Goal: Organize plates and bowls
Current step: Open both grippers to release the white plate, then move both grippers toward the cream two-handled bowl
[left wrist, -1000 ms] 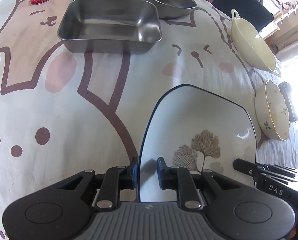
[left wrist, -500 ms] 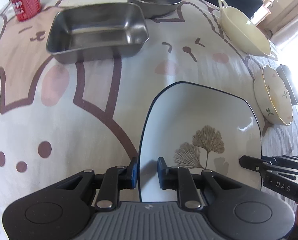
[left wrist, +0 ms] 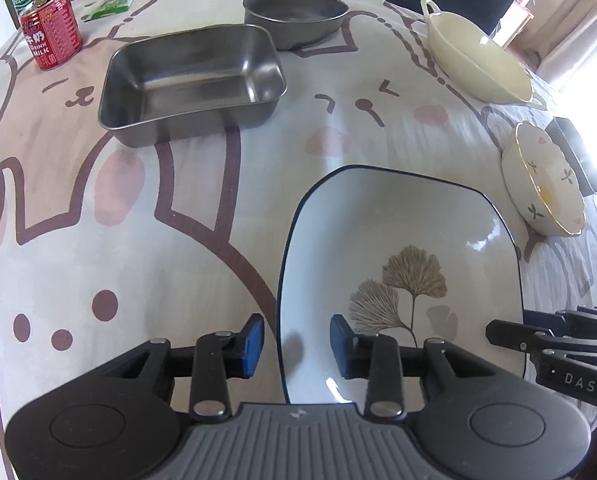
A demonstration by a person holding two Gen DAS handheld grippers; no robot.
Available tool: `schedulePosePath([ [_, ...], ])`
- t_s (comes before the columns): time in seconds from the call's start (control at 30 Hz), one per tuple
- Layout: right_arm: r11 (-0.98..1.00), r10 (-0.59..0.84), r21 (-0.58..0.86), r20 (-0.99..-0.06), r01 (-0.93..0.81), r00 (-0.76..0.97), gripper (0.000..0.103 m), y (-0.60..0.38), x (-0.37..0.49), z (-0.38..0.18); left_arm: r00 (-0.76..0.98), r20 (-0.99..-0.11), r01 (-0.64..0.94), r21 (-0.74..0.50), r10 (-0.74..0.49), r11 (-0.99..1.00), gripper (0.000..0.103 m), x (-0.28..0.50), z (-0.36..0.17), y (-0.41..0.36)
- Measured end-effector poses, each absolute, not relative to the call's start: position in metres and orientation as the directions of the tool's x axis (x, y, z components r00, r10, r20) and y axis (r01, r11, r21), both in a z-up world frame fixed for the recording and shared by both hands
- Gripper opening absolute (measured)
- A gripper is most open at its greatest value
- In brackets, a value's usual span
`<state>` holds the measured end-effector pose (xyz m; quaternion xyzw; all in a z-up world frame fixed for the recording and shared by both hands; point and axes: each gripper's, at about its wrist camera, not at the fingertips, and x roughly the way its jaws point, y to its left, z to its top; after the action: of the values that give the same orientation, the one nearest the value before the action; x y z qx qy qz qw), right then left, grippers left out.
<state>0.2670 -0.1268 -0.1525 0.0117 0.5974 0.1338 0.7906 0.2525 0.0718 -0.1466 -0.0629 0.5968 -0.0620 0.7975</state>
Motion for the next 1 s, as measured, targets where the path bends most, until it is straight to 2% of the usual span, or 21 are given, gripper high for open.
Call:
schedulePosePath([
  [0.1,0.962,0.241,0.191,-0.932,-0.197,0.271,0.042,-0.128,0.262,-0.147,0.286,-0.944,0.031,-0.164,-0.167,0.986,0.051,0.248,-0.143,0.071],
  [0.17,0.960,0.252,0.201,-0.925,-0.194,0.284,0.048,-0.129,0.260,-0.142,0.294,-0.942,0.037,-0.159,-0.162,0.987,0.062,0.244,-0.140,0.070],
  [0.23,0.958,0.259,0.206,-0.919,-0.197,0.298,0.060,-0.129,0.257,-0.138,0.308,-0.939,0.044,-0.149,-0.155,0.988,0.073,0.239,-0.136,0.069],
  [0.47,0.958,0.271,0.218,-0.901,-0.186,0.338,0.075,-0.141,0.242,-0.124,0.348,-0.924,0.068,-0.143,-0.157,0.987,0.097,0.222,-0.120,0.068],
  [0.67,0.955,0.287,0.228,-0.878,-0.192,0.383,0.086,-0.154,0.225,-0.108,0.400,-0.903,0.082,-0.133,-0.155,0.988,0.103,0.208,-0.102,0.069],
  [0.9,0.952,0.297,0.221,-0.830,-0.212,0.471,0.103,-0.167,0.205,-0.084,0.490,-0.857,0.091,-0.131,-0.159,0.987,0.103,0.190,-0.074,0.074],
  [1.0,0.954,0.291,0.203,-0.800,-0.220,0.525,0.103,-0.172,0.199,-0.072,0.540,-0.828,0.082,-0.129,-0.153,0.988,0.103,0.186,-0.061,0.075],
])
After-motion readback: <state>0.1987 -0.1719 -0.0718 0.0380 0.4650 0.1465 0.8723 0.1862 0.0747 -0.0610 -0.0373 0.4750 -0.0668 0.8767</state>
